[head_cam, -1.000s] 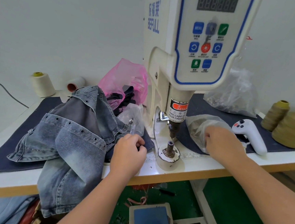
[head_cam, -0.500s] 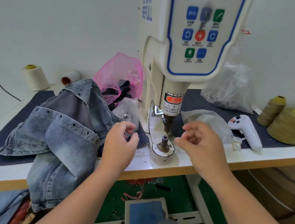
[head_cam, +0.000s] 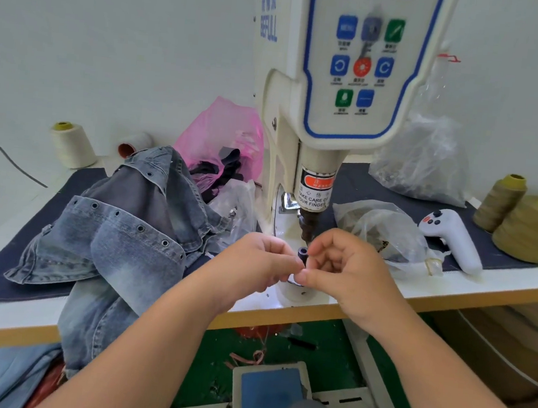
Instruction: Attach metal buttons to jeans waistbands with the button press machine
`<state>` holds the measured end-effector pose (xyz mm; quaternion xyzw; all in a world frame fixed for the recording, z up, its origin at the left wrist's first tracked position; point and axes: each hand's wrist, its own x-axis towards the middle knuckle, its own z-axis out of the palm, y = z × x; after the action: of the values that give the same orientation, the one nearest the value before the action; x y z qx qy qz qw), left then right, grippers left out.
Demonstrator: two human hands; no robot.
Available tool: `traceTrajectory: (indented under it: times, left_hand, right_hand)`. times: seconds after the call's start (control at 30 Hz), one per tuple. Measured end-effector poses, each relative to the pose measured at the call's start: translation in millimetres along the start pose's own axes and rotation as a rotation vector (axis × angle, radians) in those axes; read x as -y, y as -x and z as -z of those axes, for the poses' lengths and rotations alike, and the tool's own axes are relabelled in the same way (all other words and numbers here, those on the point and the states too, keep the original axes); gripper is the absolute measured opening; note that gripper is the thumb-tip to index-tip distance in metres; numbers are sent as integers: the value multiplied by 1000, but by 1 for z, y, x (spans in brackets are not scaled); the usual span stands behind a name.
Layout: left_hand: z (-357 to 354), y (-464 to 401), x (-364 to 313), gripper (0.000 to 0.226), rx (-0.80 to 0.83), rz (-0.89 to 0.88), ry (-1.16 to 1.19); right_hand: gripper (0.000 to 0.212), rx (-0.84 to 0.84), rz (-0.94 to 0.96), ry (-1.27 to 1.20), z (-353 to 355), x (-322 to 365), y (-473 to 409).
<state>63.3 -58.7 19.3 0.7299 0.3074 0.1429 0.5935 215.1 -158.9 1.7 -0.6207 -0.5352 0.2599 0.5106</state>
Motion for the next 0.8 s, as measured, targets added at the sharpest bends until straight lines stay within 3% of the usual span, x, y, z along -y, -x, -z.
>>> traceTrajectory:
  times: [0.23, 0.3, 0.5, 0.8]
  left_hand:
    - [3, -8, -4, 16, 179, 184, 283]
    - [0, -13, -2, 24, 111, 249, 346]
    - [-14, -21, 3, 17, -178, 263, 528]
    - [-22, -21, -3, 21, -177, 256, 616]
  right_hand:
    - [27, -68, 17, -32, 2, -1, -2]
    - [26, -90, 15, -23, 3, -3, -2]
    - [23, -125, -19, -6, 3, -11, 1]
    - [22, -138, -51, 32, 0, -12, 7]
